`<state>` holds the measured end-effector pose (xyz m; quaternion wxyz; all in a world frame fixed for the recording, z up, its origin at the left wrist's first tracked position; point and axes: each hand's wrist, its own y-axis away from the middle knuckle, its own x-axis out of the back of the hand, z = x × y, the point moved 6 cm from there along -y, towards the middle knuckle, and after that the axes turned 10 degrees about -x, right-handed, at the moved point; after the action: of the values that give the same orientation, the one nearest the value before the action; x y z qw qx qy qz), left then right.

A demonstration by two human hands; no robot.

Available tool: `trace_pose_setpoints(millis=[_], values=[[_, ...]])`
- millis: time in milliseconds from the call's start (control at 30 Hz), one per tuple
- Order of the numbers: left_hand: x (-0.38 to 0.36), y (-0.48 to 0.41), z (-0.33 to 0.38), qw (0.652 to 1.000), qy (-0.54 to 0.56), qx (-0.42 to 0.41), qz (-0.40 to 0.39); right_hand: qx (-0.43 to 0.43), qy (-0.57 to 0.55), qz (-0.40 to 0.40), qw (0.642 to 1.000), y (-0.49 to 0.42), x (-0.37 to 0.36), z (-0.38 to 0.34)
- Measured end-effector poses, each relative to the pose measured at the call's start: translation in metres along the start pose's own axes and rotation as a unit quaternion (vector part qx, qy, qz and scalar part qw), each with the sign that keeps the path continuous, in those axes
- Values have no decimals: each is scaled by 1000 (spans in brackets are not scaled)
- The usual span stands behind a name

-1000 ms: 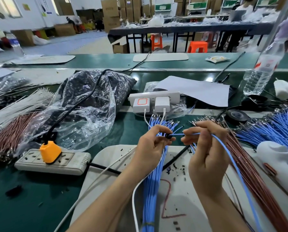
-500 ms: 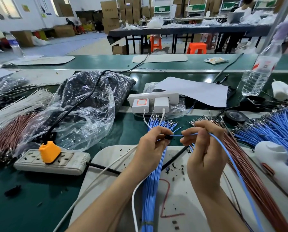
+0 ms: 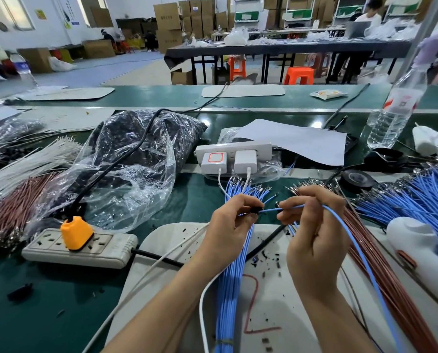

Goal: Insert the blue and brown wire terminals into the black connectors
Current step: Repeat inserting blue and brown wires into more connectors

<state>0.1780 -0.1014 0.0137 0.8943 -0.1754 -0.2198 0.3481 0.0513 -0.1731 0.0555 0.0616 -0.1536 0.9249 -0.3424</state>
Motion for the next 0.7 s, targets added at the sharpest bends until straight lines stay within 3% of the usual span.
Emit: trace_pose_setpoints(millis=[367,700], values=[[-1,-1,2,1000,-14,-17,-3,-9,-4,-16,1000,1,-4,1],[-3,0,8,998,-30,-53,-29,-74,3,-40,996,-1,-8,8]])
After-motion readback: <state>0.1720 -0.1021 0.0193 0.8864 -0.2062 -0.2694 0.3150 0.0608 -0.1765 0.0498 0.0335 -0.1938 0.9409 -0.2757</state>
